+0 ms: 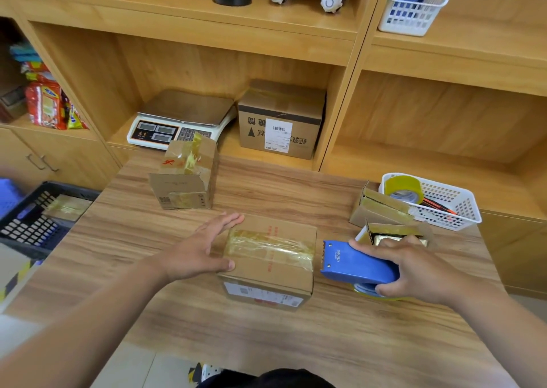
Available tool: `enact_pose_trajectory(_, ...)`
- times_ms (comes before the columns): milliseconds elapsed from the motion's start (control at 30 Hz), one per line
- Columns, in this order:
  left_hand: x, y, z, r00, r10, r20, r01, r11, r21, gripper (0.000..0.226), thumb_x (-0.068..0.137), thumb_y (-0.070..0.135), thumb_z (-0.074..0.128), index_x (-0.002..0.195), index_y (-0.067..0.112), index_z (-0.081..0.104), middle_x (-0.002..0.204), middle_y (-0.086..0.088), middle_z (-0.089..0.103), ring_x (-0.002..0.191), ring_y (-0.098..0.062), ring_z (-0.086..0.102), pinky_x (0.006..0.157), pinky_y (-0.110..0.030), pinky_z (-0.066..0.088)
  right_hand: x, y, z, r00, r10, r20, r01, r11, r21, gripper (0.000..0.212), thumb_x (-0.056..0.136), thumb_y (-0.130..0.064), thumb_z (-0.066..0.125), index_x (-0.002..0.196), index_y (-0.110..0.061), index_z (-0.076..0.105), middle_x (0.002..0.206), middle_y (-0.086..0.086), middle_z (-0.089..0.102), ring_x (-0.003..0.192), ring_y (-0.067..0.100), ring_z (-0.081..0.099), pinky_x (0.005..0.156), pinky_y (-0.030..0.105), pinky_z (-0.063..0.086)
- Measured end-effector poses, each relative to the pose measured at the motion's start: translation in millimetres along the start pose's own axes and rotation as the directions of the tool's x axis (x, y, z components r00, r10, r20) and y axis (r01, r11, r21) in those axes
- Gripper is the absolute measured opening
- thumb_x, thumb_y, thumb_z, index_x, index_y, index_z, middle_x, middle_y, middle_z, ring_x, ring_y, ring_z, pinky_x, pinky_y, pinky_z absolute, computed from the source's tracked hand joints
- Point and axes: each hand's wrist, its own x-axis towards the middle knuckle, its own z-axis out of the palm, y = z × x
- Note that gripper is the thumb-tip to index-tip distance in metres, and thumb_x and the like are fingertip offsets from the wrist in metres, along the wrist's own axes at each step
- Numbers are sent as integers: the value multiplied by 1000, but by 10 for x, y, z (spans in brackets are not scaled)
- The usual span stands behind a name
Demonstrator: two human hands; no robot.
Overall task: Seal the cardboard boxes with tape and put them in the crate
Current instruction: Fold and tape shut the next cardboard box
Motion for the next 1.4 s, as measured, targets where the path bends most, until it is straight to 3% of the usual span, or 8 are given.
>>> enact_pose_trajectory(167,137,234,129,988,9,-153,54,913,405,100,60,54,68,144,45,15,155,15,10,143,-6,1,118,-40,12,89,-5,156,1000,13,-3,-13,998,60,79,76,-51,63,131,-70,9,92,-19,43,95,16,38,91,24,34)
enact_pose_trajectory(300,441,527,492,985,160,59,-158,727,668,118,56,74,62,148,36,-1,155,13,-3,143,-10,-16,113,-39,-14,55,32,238,999,21,-42,-17,996,87,82,74,-50,64,129,-73,7,90,-18,44,93,17,40,89,27,37)
enact_pose_trajectory(500,869,890,853,965,70,254,-246,586,772,134,53,71,72,149,28,-12,157,-6,-19,143,-21,-24,113,-52,-17,-16,-15,328,994,33,-104,-24,996,86,82,76,-51,65,133,-65,7,96,-17,47,96,17,44,94,26,30)
enact_pose_trajectory(667,912,961,907,963,96,253,-263,546,795,135,49,69,74,147,32,-12,153,-7,9,142,-25,1,114,-53,-3,-107,-80,319,986,39,-164,-32,998,49,82,76,-49,65,134,-59,8,99,-11,53,99,10,48,100,23,23)
enact_pose_trajectory(800,865,978,822,953,176,248,-304,594,745,131,49,68,75,145,36,-8,147,-4,17,138,-24,11,116,-47,10,-170,-131,193,982,57,-180,-53,998,28,83,76,-45,67,134,-60,9,99,-14,51,100,7,46,102,23,22)
enact_pose_trajectory(933,753,993,587,949,263,171,-314,788,530,130,47,65,78,140,49,-11,141,21,10,132,-6,10,107,-29,17,-184,-227,-101,972,65,-224,-57,997,44,83,73,-49,67,132,-68,10,95,-22,46,98,0,37,98,13,18)
enact_pose_trajectory(1200,446,497,285,979,164,121,-193,938,288,130,48,51,81,132,62,-17,148,32,3,133,10,11,106,-14,21,157,-763,-337,991,-43,-128,31,995,-97,78,75,-52,60,126,-74,5,103,-45,32,105,-6,31,95,7,10)
enact_pose_trajectory(1400,294,187,106,995,87,41,-95,966,241,133,51,54,81,132,62,-24,151,34,-4,142,3,-6,117,-27,11,502,-1102,-261,991,-67,-113,47,985,-164,75,76,-60,56,134,-67,9,105,-21,44,86,-3,22,81,14,11)
